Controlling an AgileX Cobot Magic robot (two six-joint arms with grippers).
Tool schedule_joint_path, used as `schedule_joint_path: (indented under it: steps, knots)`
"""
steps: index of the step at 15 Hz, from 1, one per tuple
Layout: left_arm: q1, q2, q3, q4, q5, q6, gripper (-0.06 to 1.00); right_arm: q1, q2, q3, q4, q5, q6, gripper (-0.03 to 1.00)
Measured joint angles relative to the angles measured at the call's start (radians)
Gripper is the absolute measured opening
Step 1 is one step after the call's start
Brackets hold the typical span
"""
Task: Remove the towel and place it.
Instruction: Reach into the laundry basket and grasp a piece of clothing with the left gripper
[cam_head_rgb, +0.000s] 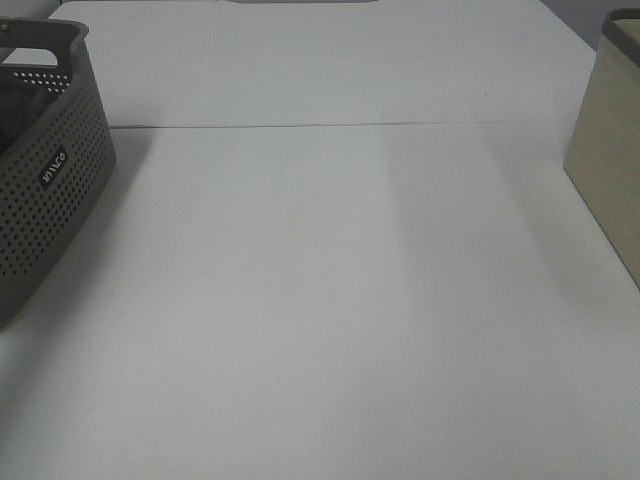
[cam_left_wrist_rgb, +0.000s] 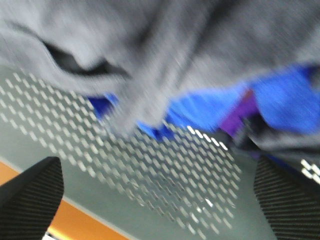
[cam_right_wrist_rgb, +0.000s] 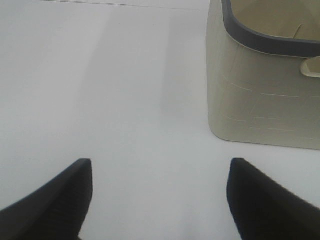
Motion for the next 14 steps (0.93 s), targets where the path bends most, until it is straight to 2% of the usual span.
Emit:
schedule_joint_path:
  steps: [2,3,4,6,11,14]
  knots:
    - [0.0,0.061,-0.067,0.0,-0.023,0.013,0.98,0.0,0.0,0.0,0.0,0.0,0.0,0.73]
    - [0.0,0.114,-0.141,-0.014,-0.015,0.048,0.98,0.0,0.0,0.0,0.0,0.0,0.0,0.73]
    - [0.0,0.129,-0.159,-0.034,-0.015,0.073,0.98,0.0,0.0,0.0,0.0,0.0,0.0,0.73]
    - [0.0,0.155,-0.166,-0.068,-0.009,0.11,0.98,0.0,0.0,0.0,0.0,0.0,0.0,0.73]
    - [0.002,0.193,-0.166,-0.079,0.01,0.116,0.97,0.0,0.0,0.0,0.0,0.0,0.0,0.73]
    - [0.01,0.201,-0.167,-0.097,0.014,0.113,0.86,0.0,0.0,0.0,0.0,0.0,0.0,0.73]
